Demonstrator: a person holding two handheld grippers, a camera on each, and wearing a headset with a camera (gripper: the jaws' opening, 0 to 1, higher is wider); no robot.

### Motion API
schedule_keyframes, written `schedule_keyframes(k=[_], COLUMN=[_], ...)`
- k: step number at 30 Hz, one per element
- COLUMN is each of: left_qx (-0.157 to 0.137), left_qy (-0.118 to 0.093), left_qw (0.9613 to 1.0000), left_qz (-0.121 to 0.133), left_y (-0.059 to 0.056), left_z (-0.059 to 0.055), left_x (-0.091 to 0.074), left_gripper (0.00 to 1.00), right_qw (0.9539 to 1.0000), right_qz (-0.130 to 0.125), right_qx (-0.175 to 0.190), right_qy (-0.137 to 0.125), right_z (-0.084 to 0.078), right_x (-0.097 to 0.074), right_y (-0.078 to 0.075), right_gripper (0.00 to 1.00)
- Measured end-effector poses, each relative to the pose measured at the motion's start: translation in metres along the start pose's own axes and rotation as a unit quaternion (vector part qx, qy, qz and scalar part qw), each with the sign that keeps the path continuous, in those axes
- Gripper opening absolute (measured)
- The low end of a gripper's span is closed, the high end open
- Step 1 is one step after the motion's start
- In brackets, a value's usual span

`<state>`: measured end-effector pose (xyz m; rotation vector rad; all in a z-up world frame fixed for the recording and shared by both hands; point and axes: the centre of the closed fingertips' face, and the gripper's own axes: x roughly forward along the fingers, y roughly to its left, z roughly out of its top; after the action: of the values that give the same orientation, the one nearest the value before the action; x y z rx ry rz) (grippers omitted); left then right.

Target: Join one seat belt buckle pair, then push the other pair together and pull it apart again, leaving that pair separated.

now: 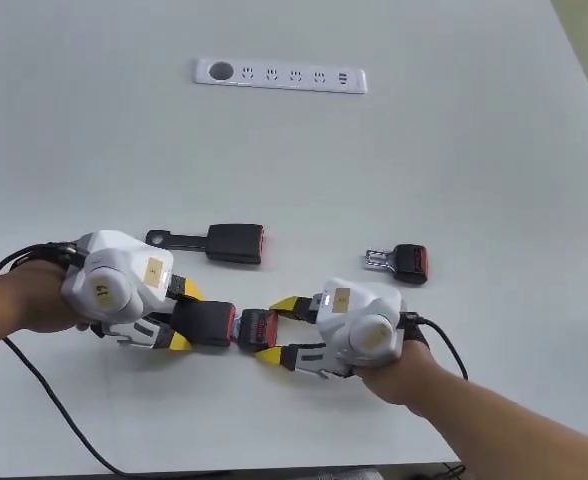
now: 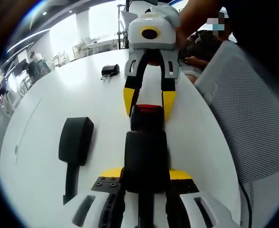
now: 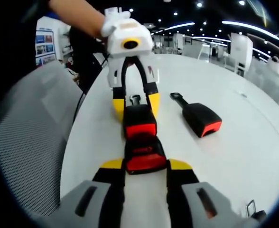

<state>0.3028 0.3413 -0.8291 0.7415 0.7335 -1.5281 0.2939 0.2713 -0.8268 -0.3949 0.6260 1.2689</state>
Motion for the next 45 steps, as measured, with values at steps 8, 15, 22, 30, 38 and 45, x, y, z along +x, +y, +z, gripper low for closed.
schedule_keyframes(k=[8, 15, 22, 30, 38, 45], left_qx=[0.000, -0.005, -0.072, -0.106, -0.101, -0.095], left_qy=[0.001, 0.012, -0.038, -0.091, -0.096, -0.095], left_qw=[1.0000, 0.9999, 0.9966, 0.9887, 0.9865, 0.9856], left_qz=[0.000, 0.005, 0.013, 0.053, 0.086, 0.103], left_y=[-0.001, -0.004, -0.007, 0.010, 0.036, 0.059], left_z=[0.002, 0.008, 0.029, 0.049, 0.055, 0.059], left_x=[0.000, -0.001, -0.012, -0.034, -0.049, -0.054], left_gripper=[0.34, 0.35, 0.50, 0.75, 0.79, 0.78], right_qw=[1.0000, 0.9996, 0.9989, 0.9972, 0.9971, 0.9958], right_qz=[0.001, -0.008, -0.028, -0.048, -0.068, -0.089], right_qx=[0.008, 0.020, 0.028, 0.034, 0.007, -0.006], right_qy=[0.003, 0.019, -0.026, -0.045, -0.034, -0.019], right_z=[0.001, 0.004, 0.022, 0.024, 0.013, 0.003], right_x=[0.001, 0.001, -0.021, -0.050, -0.103, -0.132], right_y=[0.000, -0.001, -0.006, -0.012, -0.054, -0.090], right_gripper=[0.34, 0.37, 0.74, 0.78, 0.80, 0.78])
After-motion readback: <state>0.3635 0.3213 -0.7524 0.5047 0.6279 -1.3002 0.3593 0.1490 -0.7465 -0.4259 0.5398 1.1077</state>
